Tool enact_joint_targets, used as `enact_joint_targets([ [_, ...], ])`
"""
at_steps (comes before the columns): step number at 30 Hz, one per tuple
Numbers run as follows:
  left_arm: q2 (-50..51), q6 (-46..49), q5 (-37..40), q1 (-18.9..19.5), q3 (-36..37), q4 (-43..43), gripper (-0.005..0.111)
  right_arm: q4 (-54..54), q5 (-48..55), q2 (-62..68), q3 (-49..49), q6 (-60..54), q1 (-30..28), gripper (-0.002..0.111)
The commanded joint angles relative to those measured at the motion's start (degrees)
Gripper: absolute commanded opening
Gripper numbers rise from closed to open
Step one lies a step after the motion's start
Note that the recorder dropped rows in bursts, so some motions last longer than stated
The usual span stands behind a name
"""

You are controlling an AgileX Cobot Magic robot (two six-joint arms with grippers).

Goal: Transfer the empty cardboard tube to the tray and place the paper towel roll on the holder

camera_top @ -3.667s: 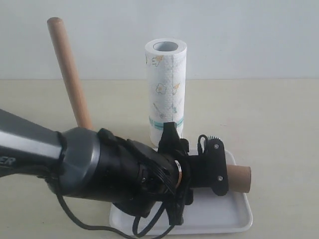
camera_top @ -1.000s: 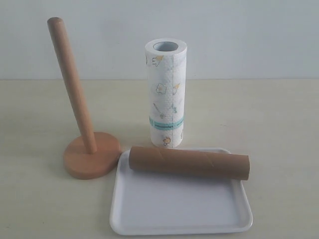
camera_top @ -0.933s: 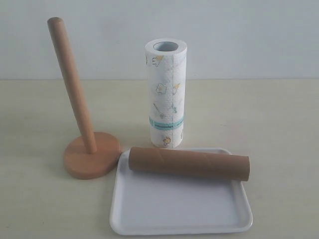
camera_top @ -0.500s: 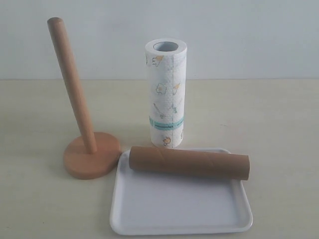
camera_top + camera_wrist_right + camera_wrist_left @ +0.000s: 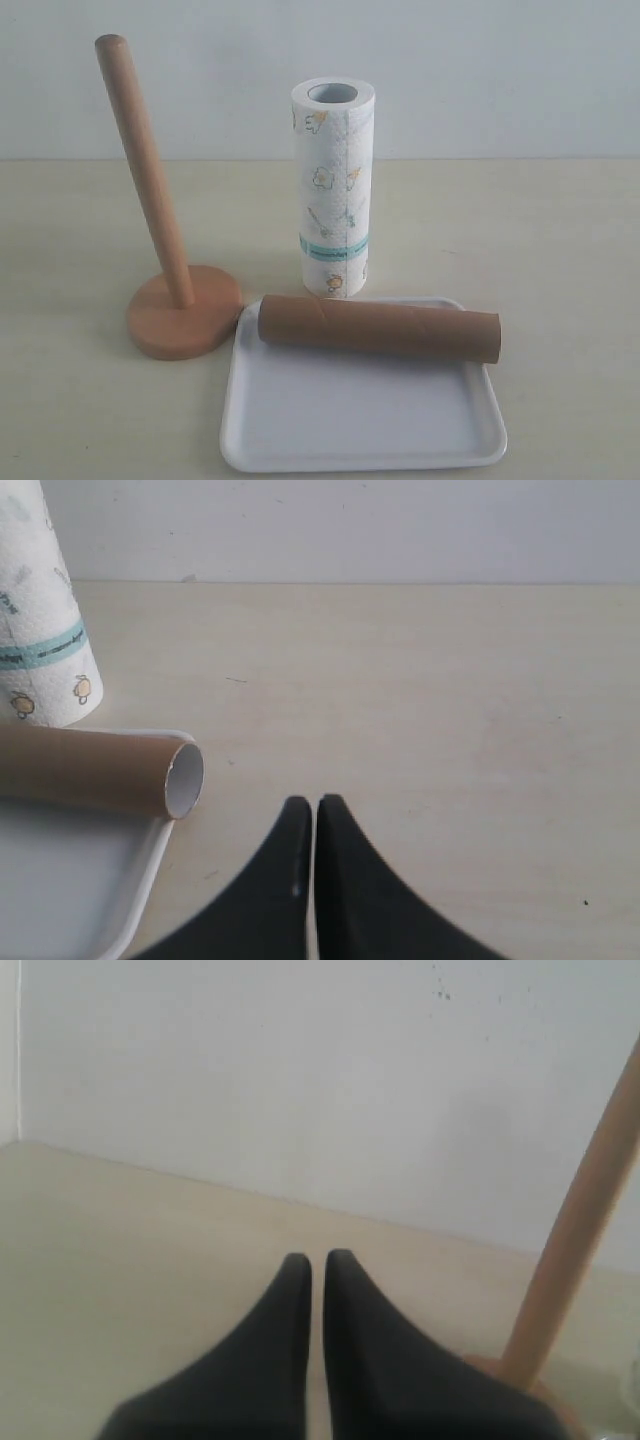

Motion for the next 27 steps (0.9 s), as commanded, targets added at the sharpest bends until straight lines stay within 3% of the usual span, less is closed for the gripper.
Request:
enact_joint_targets([
  [1,-0.1,5.0,6.1,0.1,0.3,5.5,0.004,-0.4,-0.7,-0.2,-0.1,0.3,-0.2,0.001],
  [4,-0.1,5.0,13.9,0.1,0.3,6.0,0.004,-0.4,-0.7,-0.2,-0.1,0.3,-0.2,0.001],
  [27,-0.1,5.0,14.1,0.1,0.3,6.0,0.004,-0.4,-0.7,-0.2,-0.1,0.3,-0.2,0.001],
])
